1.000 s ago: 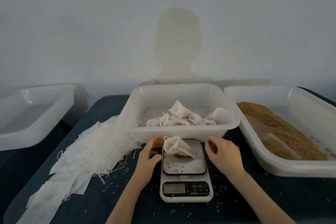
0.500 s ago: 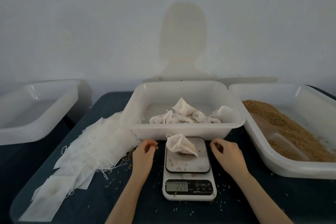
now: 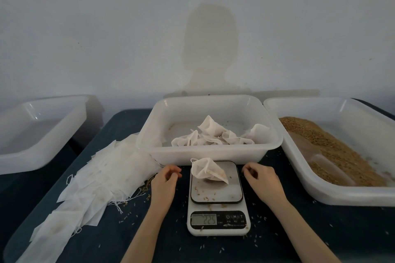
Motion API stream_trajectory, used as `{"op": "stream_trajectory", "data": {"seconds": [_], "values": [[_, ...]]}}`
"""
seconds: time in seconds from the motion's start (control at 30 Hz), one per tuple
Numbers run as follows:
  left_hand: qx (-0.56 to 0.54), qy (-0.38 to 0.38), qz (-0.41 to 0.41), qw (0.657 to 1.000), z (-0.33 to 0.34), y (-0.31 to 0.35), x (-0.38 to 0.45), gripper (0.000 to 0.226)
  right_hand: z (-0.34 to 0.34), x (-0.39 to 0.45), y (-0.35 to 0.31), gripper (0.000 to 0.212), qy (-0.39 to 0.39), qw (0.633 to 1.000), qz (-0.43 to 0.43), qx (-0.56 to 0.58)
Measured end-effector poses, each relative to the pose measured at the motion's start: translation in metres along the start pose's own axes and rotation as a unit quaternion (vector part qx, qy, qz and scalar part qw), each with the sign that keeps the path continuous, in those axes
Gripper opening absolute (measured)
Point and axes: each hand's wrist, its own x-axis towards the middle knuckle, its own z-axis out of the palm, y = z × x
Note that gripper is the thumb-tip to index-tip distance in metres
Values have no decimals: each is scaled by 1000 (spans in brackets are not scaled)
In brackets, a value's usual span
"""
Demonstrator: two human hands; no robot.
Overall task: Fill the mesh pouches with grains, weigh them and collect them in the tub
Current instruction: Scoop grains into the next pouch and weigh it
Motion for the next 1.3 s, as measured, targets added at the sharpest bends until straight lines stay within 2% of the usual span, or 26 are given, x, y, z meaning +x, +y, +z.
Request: {"op": "stream_trajectory", "data": {"seconds": [1.17,1.23,1.3], "values": [[-19,-14,4,1000,-1,3,-4,22,2,0,3,18,2,1000,-8,11],[-49,-13,16,999,-2,7,-9,16,2,0,3,16,3,1000,-6,14],[-39,-16,79,996,-2,10,-14,18,1,0,3,16,2,1000,-4,18]]}}
